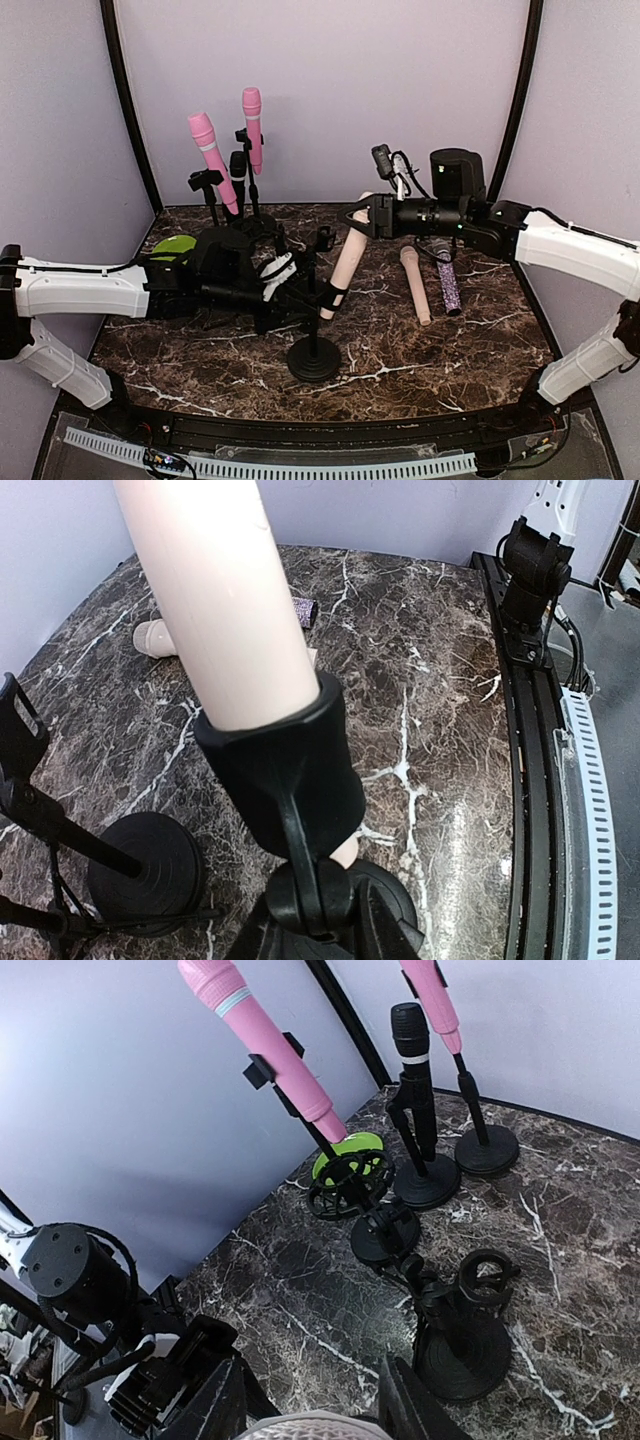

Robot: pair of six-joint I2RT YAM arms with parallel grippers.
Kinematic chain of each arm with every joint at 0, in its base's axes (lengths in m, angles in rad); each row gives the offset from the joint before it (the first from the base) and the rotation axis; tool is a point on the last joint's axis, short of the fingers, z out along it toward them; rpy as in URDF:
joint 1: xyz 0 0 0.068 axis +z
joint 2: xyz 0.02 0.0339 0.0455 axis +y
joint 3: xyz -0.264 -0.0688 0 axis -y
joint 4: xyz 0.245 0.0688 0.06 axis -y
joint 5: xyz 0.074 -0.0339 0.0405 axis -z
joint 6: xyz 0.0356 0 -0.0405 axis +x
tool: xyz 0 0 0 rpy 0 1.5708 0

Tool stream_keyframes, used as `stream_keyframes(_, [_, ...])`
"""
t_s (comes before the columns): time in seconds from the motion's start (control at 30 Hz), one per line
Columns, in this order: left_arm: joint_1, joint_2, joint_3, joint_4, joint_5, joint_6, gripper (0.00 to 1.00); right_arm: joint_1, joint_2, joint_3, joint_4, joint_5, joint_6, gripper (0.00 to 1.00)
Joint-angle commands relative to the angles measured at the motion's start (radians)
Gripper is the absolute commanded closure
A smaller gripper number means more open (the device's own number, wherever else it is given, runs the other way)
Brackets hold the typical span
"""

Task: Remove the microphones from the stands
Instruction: Remove the microphone from the microphone stand.

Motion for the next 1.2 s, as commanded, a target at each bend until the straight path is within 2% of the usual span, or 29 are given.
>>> stream_keyframes(0.0, [-0.019, 0.031, -0.032, -0.180, -0.013, 0.050, 1.00, -0.056, -0.054, 0.056, 0.078, 0.151, 0.090, 0.85])
stream_keyframes(0.43, [-0.018, 0.034, -0.033, -0.179, -0.025, 0.050, 1.00, -0.084, -0.084, 0.014, 0.145, 0.103, 0.102, 0.85])
stream_keyframes(0.57, [-0.019, 0.033, -0.033, -0.177, -0.028, 0.050, 1.00, -0.084, -0.104, -0.018, 0.215, 0.024, 0.068, 0.85])
stream_keyframes(0.8, [-0.019, 0.036, -0.034, -0.174, -0.028, 0.048, 1.00, -0.084, -0.140, -0.085, 0.326, -0.211, -0.038, 0.84])
stream_keyframes(0.97, [-0.018, 0.037, -0.035, -0.174, -0.040, 0.051, 1.00, -0.084, -0.169, -0.157, 0.458, -0.356, -0.040, 0.84])
stream_keyframes(1.17, [-0.018, 0.043, -0.034, -0.177, -0.046, 0.052, 1.00, -0.084, -0.176, -0.168, 0.461, -0.305, -0.045, 0.84])
